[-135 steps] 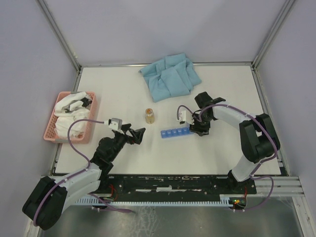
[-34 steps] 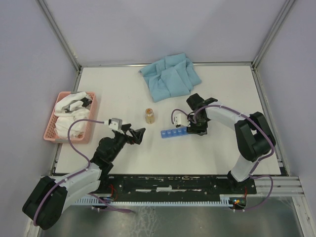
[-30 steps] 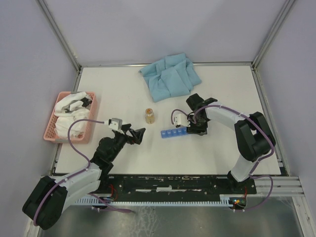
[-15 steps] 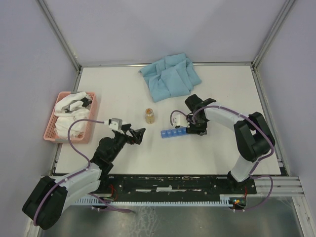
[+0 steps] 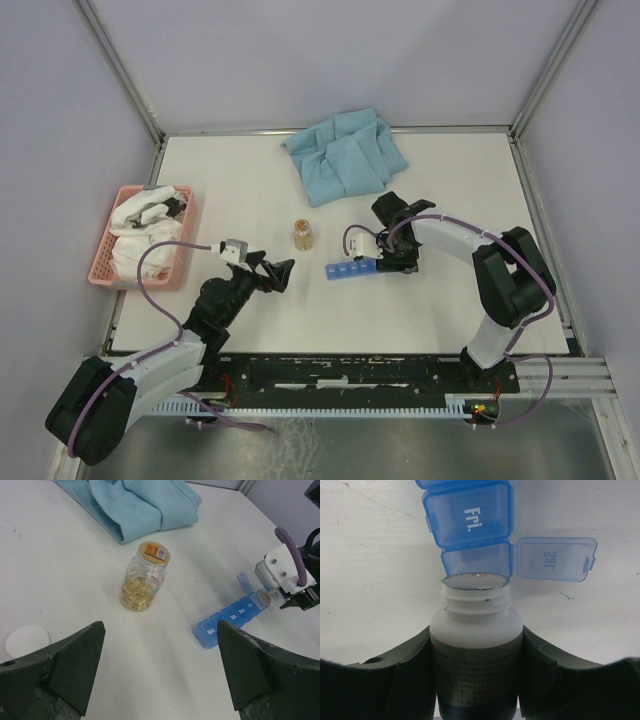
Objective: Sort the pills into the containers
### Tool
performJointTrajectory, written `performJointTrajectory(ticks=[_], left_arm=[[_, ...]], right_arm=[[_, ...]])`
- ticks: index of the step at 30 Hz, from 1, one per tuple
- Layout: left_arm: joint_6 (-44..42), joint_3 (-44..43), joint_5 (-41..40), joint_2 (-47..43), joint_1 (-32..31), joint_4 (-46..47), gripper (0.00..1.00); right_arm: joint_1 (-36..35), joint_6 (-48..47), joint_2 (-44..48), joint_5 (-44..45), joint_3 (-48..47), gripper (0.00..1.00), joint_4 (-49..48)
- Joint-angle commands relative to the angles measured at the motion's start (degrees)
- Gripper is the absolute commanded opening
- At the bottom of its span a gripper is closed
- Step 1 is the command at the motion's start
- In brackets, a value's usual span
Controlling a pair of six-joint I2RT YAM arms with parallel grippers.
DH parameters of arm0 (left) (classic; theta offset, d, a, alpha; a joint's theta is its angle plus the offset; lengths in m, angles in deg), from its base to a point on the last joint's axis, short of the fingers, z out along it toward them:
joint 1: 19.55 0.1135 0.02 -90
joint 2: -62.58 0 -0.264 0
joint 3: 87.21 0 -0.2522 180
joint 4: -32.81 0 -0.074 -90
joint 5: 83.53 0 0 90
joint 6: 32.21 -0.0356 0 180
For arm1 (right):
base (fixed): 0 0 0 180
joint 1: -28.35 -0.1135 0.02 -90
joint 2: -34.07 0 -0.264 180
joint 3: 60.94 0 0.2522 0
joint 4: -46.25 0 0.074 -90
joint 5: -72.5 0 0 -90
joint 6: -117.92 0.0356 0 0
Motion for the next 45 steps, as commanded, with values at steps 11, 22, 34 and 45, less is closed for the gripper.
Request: performJointTrajectory(ticks=[11,22,34,45], left_arm=[[-2.04,-1.29,-1.35,-0.13,-0.18,3.21,0.99],[-2.05,-1.38,-1.36,0.09,-0.17,3.16,0.99],[-2.04,-1.55,-1.36,0.22,-0.22,3.08,0.99],[-2.04,-1.55,-1.36,0.25,-0.24,3.07,0.99]], right_arm=[[-0.92,0.70,-0.12,3.04,-2.15,0.01,-0.05],[-1.45,0.53,-0.39,3.99,-2.18,0.01,-0.05],[-2.09,0.56,-0.56,5.06,-2.28,0.01,-0.05],[-2.40,0.53,-0.30,5.95,-2.27,0.01,-0.13]])
